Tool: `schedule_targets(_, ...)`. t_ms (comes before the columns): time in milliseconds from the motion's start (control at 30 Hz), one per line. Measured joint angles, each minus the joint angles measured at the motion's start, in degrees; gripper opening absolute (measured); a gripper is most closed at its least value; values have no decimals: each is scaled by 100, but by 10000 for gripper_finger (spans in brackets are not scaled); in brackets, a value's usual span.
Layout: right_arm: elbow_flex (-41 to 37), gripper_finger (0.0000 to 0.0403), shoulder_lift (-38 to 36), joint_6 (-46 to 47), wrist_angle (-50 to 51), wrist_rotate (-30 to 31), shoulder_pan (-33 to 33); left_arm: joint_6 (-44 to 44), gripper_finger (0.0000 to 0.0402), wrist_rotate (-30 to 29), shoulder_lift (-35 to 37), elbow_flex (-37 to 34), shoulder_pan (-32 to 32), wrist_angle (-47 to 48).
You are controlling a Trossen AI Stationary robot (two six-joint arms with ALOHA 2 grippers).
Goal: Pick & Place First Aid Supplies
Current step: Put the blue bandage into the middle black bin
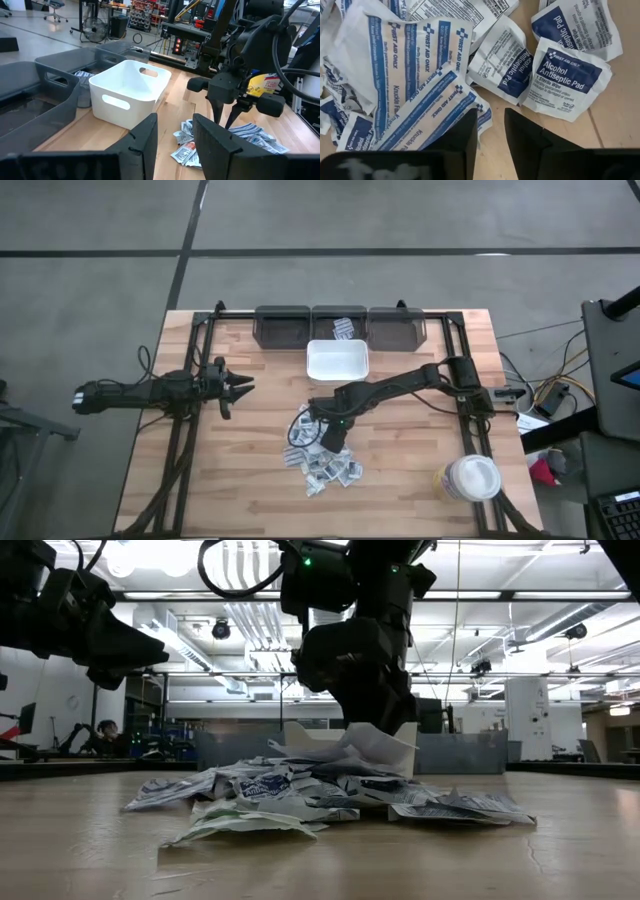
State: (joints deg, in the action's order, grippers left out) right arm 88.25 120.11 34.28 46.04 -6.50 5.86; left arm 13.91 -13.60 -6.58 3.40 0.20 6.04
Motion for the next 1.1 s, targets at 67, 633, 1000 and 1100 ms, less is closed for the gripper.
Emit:
schedule_targets(67, 2, 82, 0, -14, 4, 1, 1, 0, 124, 0, 0, 0, -1, 0)
schedule_targets(633, 1, 41, 0, -41, 84, 2, -1, -2, 124, -1, 1, 0, 0, 0)
schedule_targets(1000, 1, 10, 0, -153, 384, 55, -26, -2, 124, 0, 1, 0, -1, 0)
schedule_targets(1100, 2, 9, 0, -194, 504, 107, -51, -2, 124, 0, 0, 0, 0, 0)
